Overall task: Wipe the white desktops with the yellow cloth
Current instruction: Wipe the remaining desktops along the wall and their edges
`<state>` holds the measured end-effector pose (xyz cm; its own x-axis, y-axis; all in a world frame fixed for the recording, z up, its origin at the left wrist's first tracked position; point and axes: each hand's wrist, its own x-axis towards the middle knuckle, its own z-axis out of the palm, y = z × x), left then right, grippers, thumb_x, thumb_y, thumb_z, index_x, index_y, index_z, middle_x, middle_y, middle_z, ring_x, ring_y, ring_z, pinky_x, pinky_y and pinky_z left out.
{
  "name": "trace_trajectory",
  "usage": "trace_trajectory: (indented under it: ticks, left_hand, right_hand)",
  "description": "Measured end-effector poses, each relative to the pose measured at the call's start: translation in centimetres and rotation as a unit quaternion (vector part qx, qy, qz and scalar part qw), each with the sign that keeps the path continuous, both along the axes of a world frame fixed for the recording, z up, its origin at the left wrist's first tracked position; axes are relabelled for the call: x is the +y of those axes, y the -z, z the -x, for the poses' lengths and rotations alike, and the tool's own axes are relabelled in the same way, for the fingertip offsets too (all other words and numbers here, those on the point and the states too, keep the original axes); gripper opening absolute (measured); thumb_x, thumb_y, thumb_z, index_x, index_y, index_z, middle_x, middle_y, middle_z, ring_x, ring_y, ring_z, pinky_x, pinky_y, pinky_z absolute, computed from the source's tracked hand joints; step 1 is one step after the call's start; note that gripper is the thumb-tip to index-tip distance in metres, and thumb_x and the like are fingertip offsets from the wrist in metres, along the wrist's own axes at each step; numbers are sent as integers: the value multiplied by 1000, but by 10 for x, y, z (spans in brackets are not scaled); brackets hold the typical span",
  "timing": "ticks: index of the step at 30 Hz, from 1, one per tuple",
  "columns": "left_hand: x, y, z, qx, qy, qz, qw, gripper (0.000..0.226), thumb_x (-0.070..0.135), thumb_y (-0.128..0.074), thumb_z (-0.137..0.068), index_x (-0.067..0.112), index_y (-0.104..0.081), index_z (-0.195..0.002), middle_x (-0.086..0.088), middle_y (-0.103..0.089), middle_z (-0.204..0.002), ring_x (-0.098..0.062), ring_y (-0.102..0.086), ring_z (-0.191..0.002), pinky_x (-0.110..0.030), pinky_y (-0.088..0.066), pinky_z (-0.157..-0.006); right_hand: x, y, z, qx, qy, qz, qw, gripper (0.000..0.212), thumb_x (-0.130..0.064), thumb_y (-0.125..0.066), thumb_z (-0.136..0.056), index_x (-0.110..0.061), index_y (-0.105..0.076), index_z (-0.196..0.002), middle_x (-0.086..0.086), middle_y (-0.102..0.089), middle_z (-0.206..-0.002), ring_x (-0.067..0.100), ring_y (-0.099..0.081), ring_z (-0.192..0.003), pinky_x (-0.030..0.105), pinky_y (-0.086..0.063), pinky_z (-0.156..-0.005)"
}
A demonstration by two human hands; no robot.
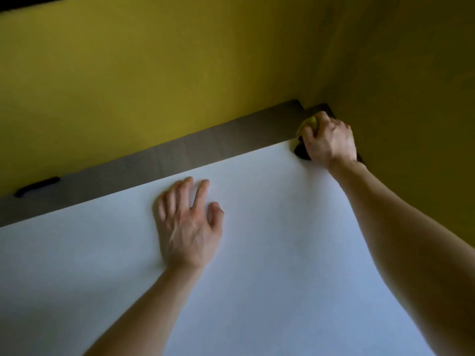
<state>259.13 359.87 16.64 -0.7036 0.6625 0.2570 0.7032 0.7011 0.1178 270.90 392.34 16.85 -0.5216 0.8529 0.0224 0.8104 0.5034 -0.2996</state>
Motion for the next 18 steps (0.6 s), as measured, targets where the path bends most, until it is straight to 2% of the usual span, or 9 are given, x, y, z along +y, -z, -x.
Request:
trace_trajectory:
  ticks: [2,4,7,10,12,15,18]
  left_hand:
    - [0,-1,0,-2,3,2,1000,48,36,-59,-100,25,-62,-146,-7,-54,-156,-36,-51,-140,-55,-35,-118]
    - [0,-1,0,-1,2,5,1000,49,37,-59,-99,26,-62,-147,-7,-53,-157,-36,-50,-141,-55,-34,-119]
    - [-1,1,1,-1,-1,1,1000,49,37,-58,-99,25,-63,-146,-8,-53,-157,-37,-51,-140,-56,-34,-119]
    - [0,2,0,0,1,-8,1000,49,36,-59,-98,24,-65,-145,-8,-55,-156,-37,-52,-139,-56,-35,-117]
    - [0,3,1,2,1,-10,1000,48,36,-60,-98,24,-65,-145,-8,-55,-156,-38,-53,-138,-56,-35,-117]
    - [-1,4,1,4,1,-8,1000,48,35,-61,-98,25,-64,-145,-8,-54,-156,-37,-52,-139,-55,-34,-118]
    - [-1,6,2,3,1,-11,1000,48,36,-60,-99,26,-64,-146,-7,-53,-156,-37,-52,-139,-55,-34,-118]
  right_hand:
    - [-24,3,14,-4,16,-33,999,38,-43,-43,-102,-13,-62,-114,17,-70,-112,41,-62,-111,52,-41,-110]
    - [-60,4,38,5,-84,-43,995,34,-42,-45,-99,-15,-63,-109,13,-70,-106,40,-63,-109,51,-40,-110]
    - [-114,2,79,9,-256,-14,967,37,-47,-47,-92,-18,-65,-106,9,-72,-100,35,-66,-102,46,-42,-100]
    - [-121,-2,90,16,-309,11,951,42,-52,-42,-92,-21,-65,-110,7,-73,-104,34,-65,-104,43,-40,-98]
    - [-93,0,72,17,-261,5,965,42,-54,-40,-94,-23,-63,-110,9,-73,-107,34,-65,-107,43,-40,-100]
    - [-30,3,27,28,-66,-18,997,39,-51,-45,-99,-19,-64,-113,12,-72,-111,37,-63,-111,45,-42,-102]
    - [-18,2,-11,63,70,49,994,45,-55,-41,-100,-18,-59,-118,13,-70,-106,39,-66,-102,48,-52,-96]
